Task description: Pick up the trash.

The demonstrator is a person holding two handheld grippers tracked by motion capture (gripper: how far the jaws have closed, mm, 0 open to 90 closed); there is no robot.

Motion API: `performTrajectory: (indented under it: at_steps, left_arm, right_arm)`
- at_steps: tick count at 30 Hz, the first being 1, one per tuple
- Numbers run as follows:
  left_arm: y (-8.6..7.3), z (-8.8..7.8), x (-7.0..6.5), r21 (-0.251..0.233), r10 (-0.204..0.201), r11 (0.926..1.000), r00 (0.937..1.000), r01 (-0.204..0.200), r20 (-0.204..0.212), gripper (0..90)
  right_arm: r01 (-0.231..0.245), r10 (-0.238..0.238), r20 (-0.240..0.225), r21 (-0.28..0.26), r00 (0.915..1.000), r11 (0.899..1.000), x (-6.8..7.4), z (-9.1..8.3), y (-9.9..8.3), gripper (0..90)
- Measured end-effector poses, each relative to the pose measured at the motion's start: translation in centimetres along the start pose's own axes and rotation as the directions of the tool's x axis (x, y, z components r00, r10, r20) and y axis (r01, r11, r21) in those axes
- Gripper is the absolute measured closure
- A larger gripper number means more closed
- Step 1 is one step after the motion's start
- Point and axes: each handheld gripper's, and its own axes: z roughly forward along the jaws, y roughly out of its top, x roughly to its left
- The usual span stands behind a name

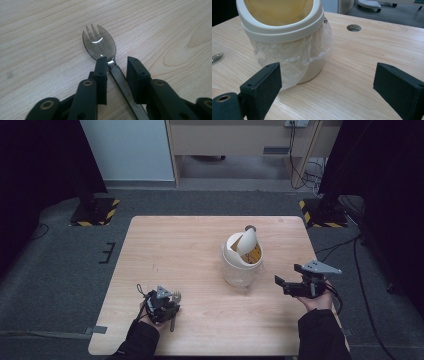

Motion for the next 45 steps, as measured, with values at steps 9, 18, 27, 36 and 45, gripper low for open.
performTrajectory:
  at_steps: [9,18,27,36,45]
  left_arm:
    - [0.3,0.1,0.0,0.006,0.007,1.0,0.9998,-0.007,0.017,78.6]
    - [1.3,-2.0,-0.4,-0.141,0.051,0.989,0.9977,-0.045,0.043,78.6]
    - [2.5,-4.6,-0.5,-0.338,0.073,0.9401,0.9952,-0.047,0.064,78.6]
    - [3.1,-6.9,-0.4,-0.481,0.072,0.8766,0.9946,-0.027,0.075,78.6]
    - [3.9,-9.0,-0.9,-0.593,0.107,0.8036,0.9919,-0.045,0.069,78.6]
  right_arm:
    - [0.004,-0.004,-0.001,0.008,1.0,1.0,0.0,0.1,-0.1,8.5]
    - [-0.005,0.005,-0.004,0.001,1.0,1.0,0.0,0.1,0.0,8.6]
    - [-0.001,0.001,-0.014,-0.009,0.9999,1.0,0.1,0.3,0.3,8.6]
    - [-0.01,0.008,-0.032,-0.063,0.9995,0.998,0.3,-0.1,1.1,8.5]
    - [-0.012,0.007,-0.05,-0.103,0.9987,0.995,0.8,-0.5,1.8,8.7]
